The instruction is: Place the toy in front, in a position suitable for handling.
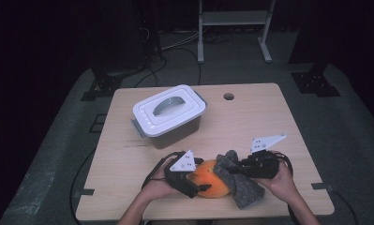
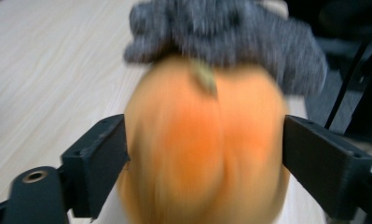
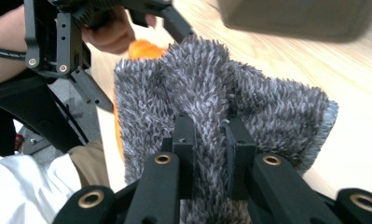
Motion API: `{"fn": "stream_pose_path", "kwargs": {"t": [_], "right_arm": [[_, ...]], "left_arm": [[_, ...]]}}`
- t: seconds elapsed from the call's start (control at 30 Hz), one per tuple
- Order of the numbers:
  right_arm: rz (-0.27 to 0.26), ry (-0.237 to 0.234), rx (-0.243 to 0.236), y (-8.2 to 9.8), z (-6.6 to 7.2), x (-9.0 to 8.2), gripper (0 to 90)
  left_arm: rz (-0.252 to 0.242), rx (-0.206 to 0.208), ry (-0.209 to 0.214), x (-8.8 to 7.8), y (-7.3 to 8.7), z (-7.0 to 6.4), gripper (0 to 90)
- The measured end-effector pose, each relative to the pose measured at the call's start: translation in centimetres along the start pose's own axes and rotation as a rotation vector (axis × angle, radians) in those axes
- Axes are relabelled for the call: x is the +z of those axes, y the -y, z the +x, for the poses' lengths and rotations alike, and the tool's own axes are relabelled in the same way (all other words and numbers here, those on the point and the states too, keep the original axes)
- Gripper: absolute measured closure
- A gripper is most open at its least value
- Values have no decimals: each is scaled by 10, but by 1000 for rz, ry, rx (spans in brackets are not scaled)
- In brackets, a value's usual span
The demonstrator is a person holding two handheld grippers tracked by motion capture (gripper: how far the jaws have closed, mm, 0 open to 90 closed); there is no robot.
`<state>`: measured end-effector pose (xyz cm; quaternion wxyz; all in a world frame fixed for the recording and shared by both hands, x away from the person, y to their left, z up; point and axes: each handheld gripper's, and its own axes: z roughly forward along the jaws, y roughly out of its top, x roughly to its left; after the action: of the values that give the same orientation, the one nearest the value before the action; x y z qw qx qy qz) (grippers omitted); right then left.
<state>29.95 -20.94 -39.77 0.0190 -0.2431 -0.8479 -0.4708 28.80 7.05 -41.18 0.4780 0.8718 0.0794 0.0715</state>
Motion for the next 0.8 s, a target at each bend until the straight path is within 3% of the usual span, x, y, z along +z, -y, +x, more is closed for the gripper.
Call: {"fn": "stream_pose_path", "kwargs": {"t": [0.07,0.17,0.3,0.57,0.7,0.8], "right_arm": [[1,0,-22,-3,6,3,771],[5,14,-37,-5,10,4,771],[-16,-5,-10,-1,2,3,770],[-34,1,62,11,-14,-2,771],[-72,-27,38,3,-6,-1,771],[-62,-30,23,1,-2,3,771]], "left_arm": [[4,25,-3,1,-1,-3,167],[-1,42,-3,0,3,-3,278],[-1,43,-1,-2,6,0,351],[-13,14,21,-8,15,7,375],[-16,19,33,-6,16,8,376],[-10,22,39,-8,17,8,376]]}}
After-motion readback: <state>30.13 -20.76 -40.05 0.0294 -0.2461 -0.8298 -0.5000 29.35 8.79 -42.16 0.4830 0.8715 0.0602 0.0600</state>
